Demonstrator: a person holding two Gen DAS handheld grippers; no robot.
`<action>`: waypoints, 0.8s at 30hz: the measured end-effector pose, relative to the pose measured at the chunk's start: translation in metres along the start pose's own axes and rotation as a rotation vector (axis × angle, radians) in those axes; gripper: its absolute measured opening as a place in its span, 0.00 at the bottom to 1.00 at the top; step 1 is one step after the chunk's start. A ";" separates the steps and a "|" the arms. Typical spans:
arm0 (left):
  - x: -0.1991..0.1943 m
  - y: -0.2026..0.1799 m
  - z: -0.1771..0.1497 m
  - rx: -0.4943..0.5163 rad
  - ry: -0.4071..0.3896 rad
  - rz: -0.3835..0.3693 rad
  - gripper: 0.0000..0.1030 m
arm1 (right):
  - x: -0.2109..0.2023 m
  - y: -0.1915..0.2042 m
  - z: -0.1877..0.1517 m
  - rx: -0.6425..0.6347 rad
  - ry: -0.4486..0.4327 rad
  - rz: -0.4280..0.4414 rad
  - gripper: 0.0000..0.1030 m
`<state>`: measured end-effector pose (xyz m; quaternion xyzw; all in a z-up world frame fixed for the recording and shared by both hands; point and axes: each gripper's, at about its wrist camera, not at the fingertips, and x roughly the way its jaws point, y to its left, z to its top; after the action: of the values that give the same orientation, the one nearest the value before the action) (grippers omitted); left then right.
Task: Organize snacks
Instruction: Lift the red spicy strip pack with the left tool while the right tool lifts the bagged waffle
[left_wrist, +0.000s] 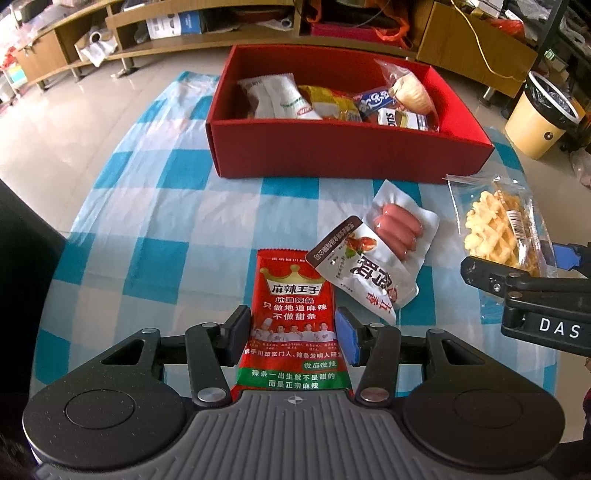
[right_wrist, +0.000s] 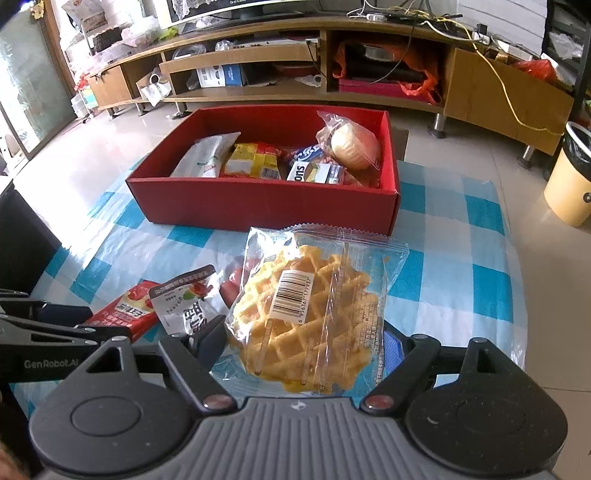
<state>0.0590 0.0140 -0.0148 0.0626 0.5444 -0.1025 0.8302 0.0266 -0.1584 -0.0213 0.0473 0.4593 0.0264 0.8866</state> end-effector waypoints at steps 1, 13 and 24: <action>-0.001 0.000 0.000 0.001 -0.004 0.001 0.56 | 0.000 0.000 0.001 -0.001 -0.003 0.001 0.76; -0.013 -0.001 0.003 0.006 -0.052 0.006 0.48 | -0.004 0.004 0.003 -0.010 -0.018 0.013 0.76; 0.005 -0.002 0.000 0.025 -0.007 0.010 0.76 | -0.002 0.005 0.003 -0.014 -0.010 0.016 0.76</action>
<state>0.0608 0.0115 -0.0193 0.0752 0.5400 -0.1050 0.8317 0.0278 -0.1540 -0.0173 0.0448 0.4544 0.0366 0.8889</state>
